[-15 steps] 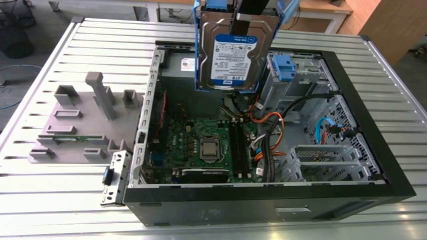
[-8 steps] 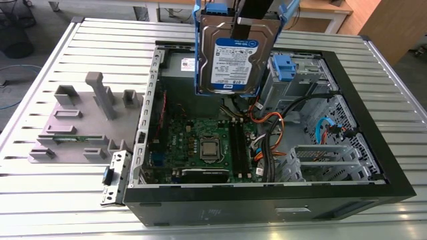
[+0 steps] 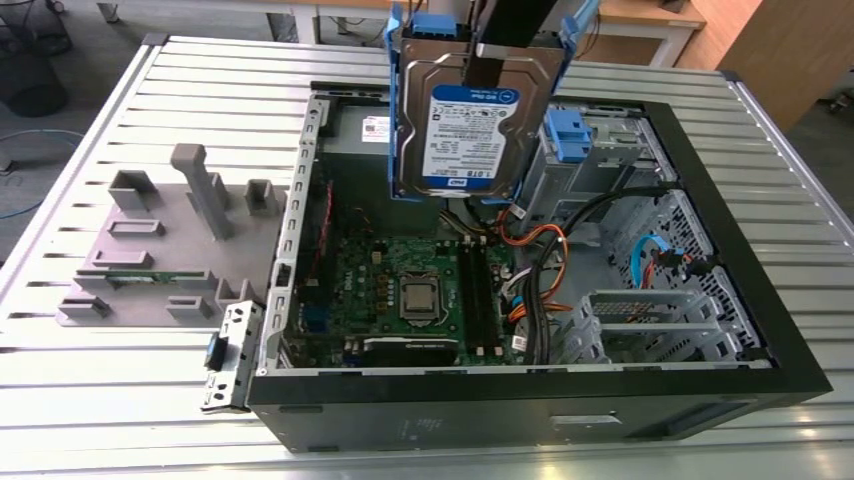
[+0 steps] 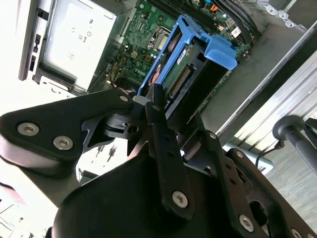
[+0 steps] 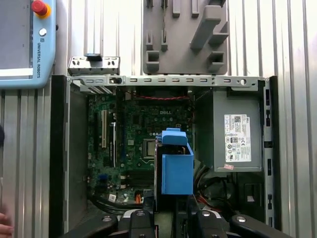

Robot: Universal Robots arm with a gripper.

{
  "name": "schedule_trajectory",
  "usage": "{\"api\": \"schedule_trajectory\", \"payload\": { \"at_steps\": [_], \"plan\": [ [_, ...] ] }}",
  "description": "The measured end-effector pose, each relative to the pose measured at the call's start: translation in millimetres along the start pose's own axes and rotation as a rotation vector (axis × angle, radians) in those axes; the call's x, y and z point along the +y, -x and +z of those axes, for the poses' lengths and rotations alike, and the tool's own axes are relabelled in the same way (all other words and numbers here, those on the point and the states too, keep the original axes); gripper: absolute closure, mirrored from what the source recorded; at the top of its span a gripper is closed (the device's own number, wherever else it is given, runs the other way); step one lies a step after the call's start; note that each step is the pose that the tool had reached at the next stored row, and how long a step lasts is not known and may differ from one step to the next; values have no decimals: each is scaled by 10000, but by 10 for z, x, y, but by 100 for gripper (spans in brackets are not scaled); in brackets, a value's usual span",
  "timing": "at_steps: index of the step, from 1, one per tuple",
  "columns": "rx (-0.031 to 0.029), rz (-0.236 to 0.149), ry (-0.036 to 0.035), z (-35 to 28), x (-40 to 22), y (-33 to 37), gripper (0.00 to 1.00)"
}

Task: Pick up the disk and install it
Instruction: 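Pick up the disk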

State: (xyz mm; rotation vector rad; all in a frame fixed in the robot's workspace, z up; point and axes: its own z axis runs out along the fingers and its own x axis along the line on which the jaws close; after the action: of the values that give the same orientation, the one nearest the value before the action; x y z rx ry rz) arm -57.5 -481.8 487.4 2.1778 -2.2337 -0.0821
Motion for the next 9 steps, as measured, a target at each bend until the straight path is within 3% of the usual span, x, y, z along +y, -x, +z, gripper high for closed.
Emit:
{"api": "schedule_trajectory", "payload": {
  "at_steps": [9],
  "plan": [
    [174, 9, -5, 0, -1, -53, 65]
  ]
}}
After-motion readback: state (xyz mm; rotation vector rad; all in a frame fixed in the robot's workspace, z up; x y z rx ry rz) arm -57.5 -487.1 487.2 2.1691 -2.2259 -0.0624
